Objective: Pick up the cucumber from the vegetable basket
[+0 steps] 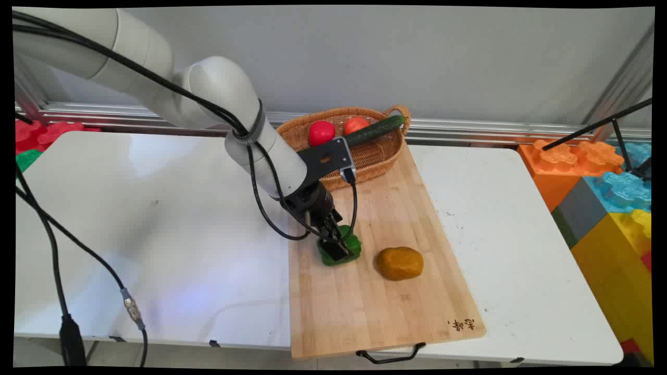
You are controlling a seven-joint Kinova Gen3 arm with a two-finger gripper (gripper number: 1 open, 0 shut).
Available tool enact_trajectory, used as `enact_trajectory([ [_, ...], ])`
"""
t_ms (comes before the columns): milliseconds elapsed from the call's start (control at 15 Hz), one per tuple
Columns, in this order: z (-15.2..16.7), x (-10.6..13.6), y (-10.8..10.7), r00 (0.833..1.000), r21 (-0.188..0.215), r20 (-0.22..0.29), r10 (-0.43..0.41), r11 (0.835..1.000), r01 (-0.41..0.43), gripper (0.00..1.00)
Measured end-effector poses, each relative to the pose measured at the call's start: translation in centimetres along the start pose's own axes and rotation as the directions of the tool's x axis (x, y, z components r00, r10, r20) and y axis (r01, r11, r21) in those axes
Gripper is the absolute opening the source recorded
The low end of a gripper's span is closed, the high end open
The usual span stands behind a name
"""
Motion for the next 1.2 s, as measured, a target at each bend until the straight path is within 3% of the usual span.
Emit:
enact_trajectory([
  [267, -0.7, 0.9, -0.5, 0.999, 0.043, -0.041, 0.019, 0.999, -0.018, 1.00],
  [467, -1.8, 2.6, -2.2, 0.994, 0.120, -0.092, 0.053, 0.992, -0.042, 1.00],
  [733, -3.3, 4.6, -5.2, 0.987, 0.233, -0.137, 0.090, 0.971, -0.057, 1.00],
  [933, -4.2, 6.0, -7.9, 0.982, 0.321, -0.156, 0.108, 0.946, -0.053, 1.00],
  [1200, -3.6, 6.4, -10.7, 0.986, 0.365, -0.136, 0.100, 0.930, -0.044, 1.00],
])
